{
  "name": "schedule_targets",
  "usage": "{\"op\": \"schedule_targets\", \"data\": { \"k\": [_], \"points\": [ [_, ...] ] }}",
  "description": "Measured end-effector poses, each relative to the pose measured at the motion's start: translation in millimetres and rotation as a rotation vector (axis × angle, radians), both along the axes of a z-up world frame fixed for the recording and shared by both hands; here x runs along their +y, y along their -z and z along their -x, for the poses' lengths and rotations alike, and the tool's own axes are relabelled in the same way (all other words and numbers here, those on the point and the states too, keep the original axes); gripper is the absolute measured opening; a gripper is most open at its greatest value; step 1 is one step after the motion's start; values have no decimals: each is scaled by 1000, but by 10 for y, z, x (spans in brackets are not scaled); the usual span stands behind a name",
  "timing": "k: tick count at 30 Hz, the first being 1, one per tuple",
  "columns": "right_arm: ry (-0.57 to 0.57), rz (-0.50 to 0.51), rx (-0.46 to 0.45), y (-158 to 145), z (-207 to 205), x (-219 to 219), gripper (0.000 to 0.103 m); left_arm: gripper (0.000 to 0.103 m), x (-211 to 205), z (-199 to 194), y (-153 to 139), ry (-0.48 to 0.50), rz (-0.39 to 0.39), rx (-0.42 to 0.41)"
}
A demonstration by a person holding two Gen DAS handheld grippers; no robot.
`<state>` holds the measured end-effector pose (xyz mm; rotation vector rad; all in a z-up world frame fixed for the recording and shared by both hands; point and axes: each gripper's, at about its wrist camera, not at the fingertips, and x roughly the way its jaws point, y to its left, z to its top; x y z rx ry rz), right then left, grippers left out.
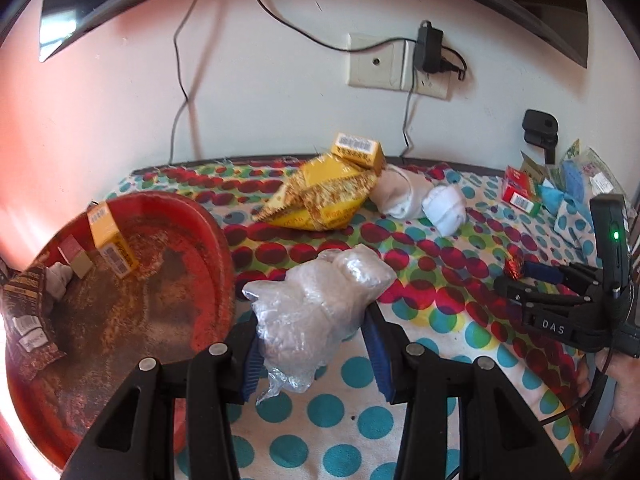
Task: Organize objects
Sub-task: 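Carry the plastic bag over the red tray with the left gripper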
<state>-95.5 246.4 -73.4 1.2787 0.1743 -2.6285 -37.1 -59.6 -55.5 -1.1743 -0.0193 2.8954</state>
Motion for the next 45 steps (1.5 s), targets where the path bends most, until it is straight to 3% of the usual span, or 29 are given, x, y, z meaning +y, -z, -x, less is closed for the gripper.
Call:
{"op": "schedule_targets", "data": {
  "k": [12, 27, 45],
  "points": [
    [1, 1, -1, 3, 10, -22, 51, 45, -259, -24, -137, -99, -22, 39],
    [1, 1, -1, 0, 12, -18, 51, 45, -726, -44, -251, -282, 35, 86],
    [1, 2, -1, -1, 10, -24, 51, 45, -1685, 59, 27, -536, 5, -60]
  ]
}}
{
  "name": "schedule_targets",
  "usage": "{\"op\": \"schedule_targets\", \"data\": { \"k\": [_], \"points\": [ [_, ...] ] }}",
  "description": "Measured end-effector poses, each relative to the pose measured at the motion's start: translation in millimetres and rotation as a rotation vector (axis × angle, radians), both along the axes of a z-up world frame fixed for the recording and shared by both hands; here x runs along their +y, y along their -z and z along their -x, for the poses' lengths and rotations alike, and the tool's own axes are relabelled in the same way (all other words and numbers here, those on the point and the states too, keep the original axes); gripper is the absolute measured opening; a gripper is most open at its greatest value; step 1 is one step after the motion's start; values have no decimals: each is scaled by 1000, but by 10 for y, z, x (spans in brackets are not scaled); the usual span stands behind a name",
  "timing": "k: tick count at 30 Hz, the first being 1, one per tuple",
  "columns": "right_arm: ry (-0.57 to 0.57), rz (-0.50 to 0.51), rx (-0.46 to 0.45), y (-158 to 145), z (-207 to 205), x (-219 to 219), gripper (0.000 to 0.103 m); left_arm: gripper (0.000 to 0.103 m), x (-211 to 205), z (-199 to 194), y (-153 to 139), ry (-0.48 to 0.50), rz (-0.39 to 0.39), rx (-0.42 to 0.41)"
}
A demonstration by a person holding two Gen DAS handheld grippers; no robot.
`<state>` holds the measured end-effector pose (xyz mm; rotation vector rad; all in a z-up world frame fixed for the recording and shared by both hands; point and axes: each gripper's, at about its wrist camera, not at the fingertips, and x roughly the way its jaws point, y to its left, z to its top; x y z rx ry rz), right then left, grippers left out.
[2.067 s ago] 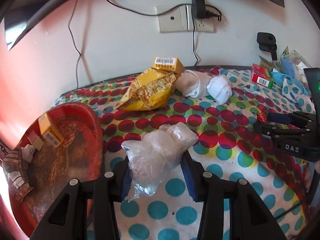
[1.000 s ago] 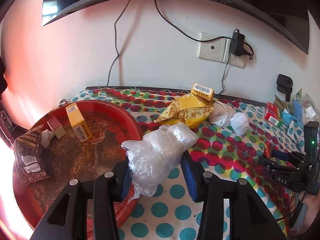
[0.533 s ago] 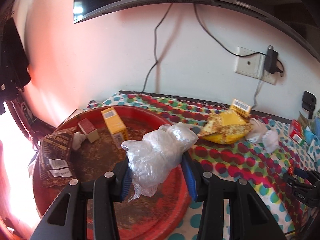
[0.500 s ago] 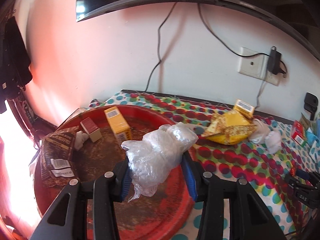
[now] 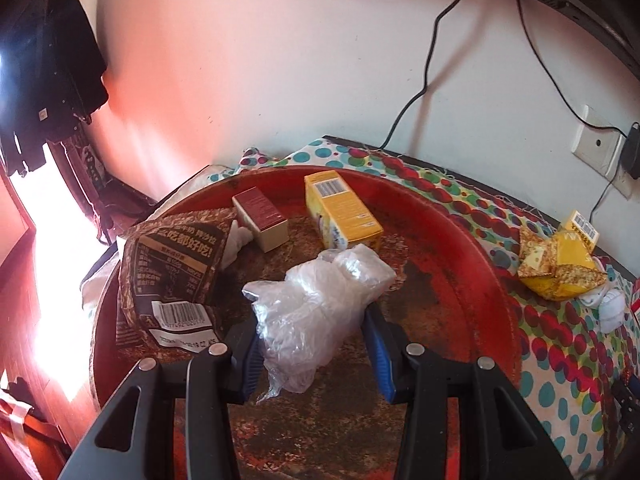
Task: Organize objects
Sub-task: 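Carry the plastic bag over the red tray with the left gripper, then hold the plastic bag above the tray with the left gripper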
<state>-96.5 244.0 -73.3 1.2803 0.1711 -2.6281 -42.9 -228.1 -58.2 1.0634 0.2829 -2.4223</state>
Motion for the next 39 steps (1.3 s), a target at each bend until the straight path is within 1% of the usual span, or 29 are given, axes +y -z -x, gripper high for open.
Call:
{"op": "schedule_targets", "data": {
  "k": [6, 9, 11, 14, 17, 20, 23, 24, 25, 33, 36, 39],
  "points": [
    [0, -1, 0, 1, 1, -8, 51, 45, -215, -16, 109, -73, -9, -36],
    [0, -1, 0, 2, 5, -13, 51, 45, -234, -43, 127, -80, -17, -36],
    [0, -1, 1, 1, 2, -1, 51, 46, -214, -39, 120, -79, 2, -41],
    [0, -1, 1, 2, 4, -3, 51, 48, -215, -17, 138, -88, 8, -50],
    [0, 0, 0, 2, 1, 6, 51, 48, -229, -18, 143, -94, -3, -51],
    [0, -1, 1, 4, 3, 1, 51, 49, -197, -7, 137, -96, 17, -57],
    [0, -1, 0, 4, 5, 0, 51, 53, -145, -12, 103, -105, 54, -52],
    [0, -1, 0, 3, 7, -1, 51, 57, -119, -19, 82, -112, 70, -44],
    [-1, -2, 1, 3, 8, -7, 51, 58, -101, -27, 66, -118, 77, -37],
    [0, -1, -1, -5, 1, 5, 51, 59, 163, -29, -27, -60, 76, 24],
    [0, 1, -1, -7, -2, 4, 52, 59, 313, -42, -79, -19, 69, 65],
    [0, 0, -1, -7, 4, -19, 52, 59, 446, -37, -93, 22, 73, 79]
  ]
}}
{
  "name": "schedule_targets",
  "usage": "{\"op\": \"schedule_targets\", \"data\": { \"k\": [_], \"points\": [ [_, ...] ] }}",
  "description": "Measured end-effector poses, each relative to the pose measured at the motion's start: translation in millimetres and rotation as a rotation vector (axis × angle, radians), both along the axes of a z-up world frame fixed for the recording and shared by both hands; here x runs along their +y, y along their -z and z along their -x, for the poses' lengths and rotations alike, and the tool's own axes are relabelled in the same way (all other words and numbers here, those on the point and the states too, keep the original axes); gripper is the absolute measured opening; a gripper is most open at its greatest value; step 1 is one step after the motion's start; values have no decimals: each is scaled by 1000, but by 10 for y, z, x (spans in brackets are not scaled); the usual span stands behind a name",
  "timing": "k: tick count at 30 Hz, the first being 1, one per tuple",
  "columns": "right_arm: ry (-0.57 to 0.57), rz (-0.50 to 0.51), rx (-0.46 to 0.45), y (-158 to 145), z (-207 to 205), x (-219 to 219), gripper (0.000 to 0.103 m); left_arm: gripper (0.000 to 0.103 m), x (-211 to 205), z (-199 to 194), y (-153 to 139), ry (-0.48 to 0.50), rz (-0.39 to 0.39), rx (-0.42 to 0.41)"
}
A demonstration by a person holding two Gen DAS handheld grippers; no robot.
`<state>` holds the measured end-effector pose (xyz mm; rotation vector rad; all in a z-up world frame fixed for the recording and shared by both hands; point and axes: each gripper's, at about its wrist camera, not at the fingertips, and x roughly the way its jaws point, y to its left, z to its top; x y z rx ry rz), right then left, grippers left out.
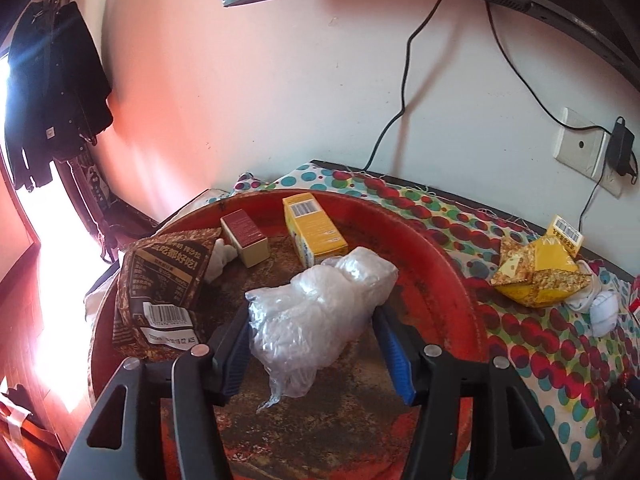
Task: Organize objects
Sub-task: 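Hold the plastic bag above the tray with the left gripper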
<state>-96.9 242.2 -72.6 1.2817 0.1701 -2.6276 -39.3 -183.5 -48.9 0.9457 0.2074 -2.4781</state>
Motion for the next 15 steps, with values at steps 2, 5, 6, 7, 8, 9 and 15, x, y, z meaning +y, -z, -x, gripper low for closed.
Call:
{"op": "schedule_targets", "data": {
  "k": [2, 5, 6, 7, 8, 9, 15],
  "points": [
    [2, -2, 1, -7, -8, 22, 51, 59, 62, 9, 3, 18, 8, -3],
    [3, -12, 5, 6, 21, -44, 49, 59, 139, 10, -3, 39, -2, 4],
    [4, -15, 8, 5, 18, -50, 48, 59, 175, 16, -4, 49, 0, 5],
    [0, -17, 9, 5, 19, -50, 47, 59, 202, 19, -5, 55, 5, 5],
    [-2, -21, 11, 3, 20, -52, 47, 59, 219, 23, -1, 59, 12, 2],
    [-4, -28, 15, -2, 16, -52, 46, 59, 244, 34, 10, 65, 21, -5],
    [-36, -67, 46, -29, -33, -131, 43, 59, 274, 36, 28, 60, 31, -8]
  ]
}}
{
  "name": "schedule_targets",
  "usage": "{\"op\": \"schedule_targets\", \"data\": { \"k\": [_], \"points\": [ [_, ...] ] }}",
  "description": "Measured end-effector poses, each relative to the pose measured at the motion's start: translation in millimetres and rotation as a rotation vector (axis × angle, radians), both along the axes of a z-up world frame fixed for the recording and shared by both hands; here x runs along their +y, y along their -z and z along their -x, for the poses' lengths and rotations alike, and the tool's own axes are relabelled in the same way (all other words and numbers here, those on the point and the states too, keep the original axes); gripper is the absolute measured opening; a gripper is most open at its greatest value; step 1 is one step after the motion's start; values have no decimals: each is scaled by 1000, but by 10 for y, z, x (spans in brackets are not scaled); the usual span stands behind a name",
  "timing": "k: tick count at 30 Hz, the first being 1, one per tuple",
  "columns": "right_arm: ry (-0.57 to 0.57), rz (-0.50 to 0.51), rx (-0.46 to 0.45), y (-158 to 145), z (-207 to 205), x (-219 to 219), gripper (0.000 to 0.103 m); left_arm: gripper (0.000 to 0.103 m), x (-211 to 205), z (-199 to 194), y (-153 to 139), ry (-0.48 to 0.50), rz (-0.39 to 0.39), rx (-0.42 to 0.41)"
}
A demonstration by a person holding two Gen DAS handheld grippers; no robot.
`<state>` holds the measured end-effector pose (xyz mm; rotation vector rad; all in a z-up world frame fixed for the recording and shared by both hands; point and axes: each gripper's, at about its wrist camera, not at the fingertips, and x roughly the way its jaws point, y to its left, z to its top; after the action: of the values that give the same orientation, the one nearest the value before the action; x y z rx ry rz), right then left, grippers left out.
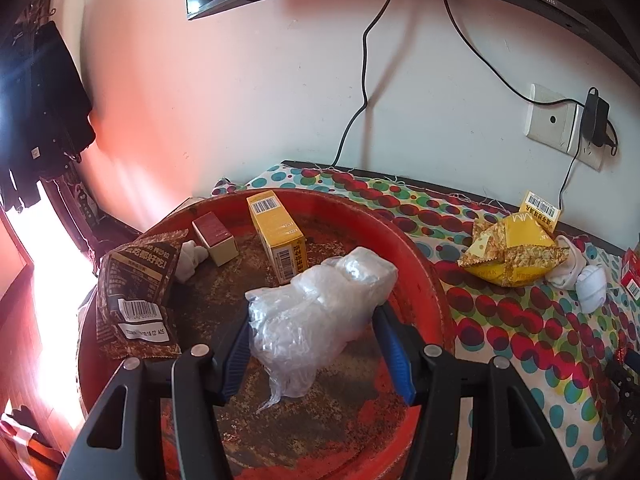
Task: Organize objects
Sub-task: 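Hold the plastic bag above the tray with the left gripper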
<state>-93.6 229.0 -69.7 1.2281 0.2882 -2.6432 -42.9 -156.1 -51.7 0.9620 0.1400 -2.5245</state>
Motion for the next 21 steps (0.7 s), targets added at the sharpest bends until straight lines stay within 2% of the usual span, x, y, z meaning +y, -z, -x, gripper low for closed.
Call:
{"op": "schedule_targets", "data": {
  "k": [13, 21],
  "points": [
    [23, -24, 55, -70, -42, 55, 43, 59, -143, -39, -22, -49, -6, 17],
    [34, -35, 81, -102, -48, 60, 43, 59, -263, -64, -33, -91, -38, 27]
  ]
}}
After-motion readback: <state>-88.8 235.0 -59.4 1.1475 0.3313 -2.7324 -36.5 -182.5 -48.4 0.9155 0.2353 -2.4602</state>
